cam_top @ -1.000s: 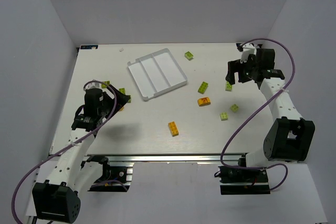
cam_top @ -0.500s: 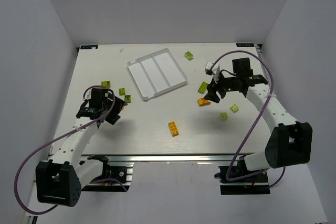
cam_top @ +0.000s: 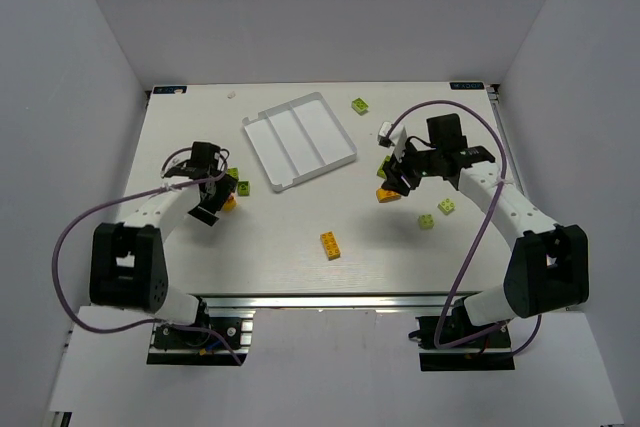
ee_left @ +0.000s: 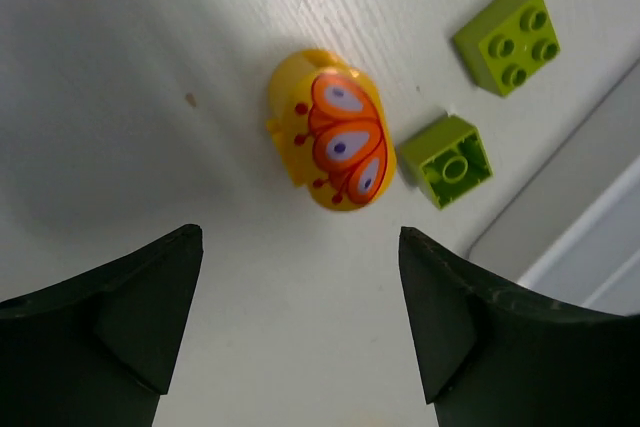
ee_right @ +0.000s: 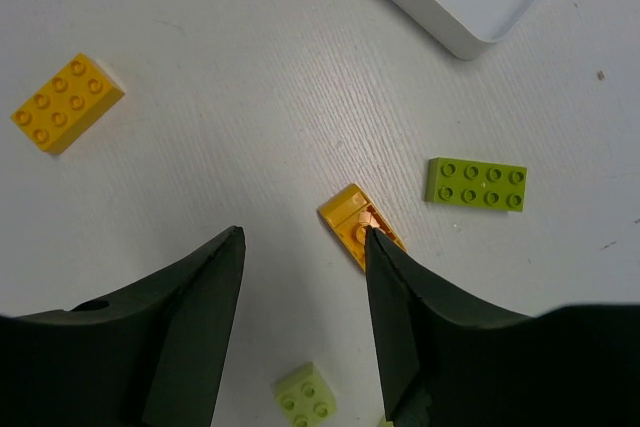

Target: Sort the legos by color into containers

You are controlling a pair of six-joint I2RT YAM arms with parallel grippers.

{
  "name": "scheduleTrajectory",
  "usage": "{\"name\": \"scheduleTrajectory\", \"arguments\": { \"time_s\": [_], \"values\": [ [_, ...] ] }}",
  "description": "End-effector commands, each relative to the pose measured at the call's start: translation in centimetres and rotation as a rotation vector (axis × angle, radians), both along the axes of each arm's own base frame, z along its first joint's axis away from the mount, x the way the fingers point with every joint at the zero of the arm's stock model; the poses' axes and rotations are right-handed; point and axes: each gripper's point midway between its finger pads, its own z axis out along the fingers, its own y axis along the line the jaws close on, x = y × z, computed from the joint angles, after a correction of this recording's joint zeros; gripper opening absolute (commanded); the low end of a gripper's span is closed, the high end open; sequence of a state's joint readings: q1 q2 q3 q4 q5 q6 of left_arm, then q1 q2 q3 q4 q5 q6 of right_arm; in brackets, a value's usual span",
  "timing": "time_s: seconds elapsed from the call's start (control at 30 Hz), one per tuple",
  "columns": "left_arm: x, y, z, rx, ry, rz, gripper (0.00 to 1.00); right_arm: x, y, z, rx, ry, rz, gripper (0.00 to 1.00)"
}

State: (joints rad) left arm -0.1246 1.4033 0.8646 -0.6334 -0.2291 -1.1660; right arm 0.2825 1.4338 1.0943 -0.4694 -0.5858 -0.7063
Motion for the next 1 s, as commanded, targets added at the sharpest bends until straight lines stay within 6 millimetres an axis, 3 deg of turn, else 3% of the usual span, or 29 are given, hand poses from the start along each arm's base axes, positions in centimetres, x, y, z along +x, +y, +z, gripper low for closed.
{"name": "scheduleTrajectory", "arguments": {
  "time_s": [0.0,0.03,0.2,0.53,0.7,0.77,0.8,0.87,0.93,0.97],
  "values": [
    [3.2,1.0,1.3,0.070,-0.027,-0.002,0.89,0.6,-0.3,-0.3,-0.016,-0.028,-0.030,0.58],
    [3.4,1.2,0.3,0.088,0.014,-0.009,0.89,0.6,-0.3,-0.2,-0.016,-0.028,-0.033,0.58],
    [5.1,1.3,-0.3,0.095,0.050,-0.021,0.88,0.3,-0.7,-0.7,-0.030,-0.028,-0.051,0.58],
    [2.7,1.2,-3.2,0.096,0.161,-0.054,0.75,0.4,-1.3,-0.9,-0.037,-0.034,-0.081,0.58],
    [3.2,1.6,-3.5,0.122,0.178,-0.064,0.53,0.5,-1.1,-0.9,-0.036,-0.028,-0.074,0.58],
    [3.8,1.6,-2.8,0.130,0.159,-0.069,0.45,0.6,-1.1,-0.6,-0.035,-0.031,-0.072,0.56],
    [3.8,1.8,-2.3,0.140,0.156,-0.077,0.36,0.6,-1.0,-0.5,-0.033,-0.031,-0.070,0.54],
    [4.3,1.8,-0.7,0.154,0.131,-0.113,0.20,0.5,-1.0,-0.1,-0.030,-0.035,-0.067,0.50],
    [5.2,1.5,2.6,0.183,0.058,-0.153,0.12,0.4,-1.0,-0.1,-0.028,-0.035,-0.065,0.34],
    [5.4,1.0,3.7,0.195,0.031,-0.220,0.03,0.4,-1.0,0.0,-0.023,-0.037,-0.068,0.28]
  ]
}}
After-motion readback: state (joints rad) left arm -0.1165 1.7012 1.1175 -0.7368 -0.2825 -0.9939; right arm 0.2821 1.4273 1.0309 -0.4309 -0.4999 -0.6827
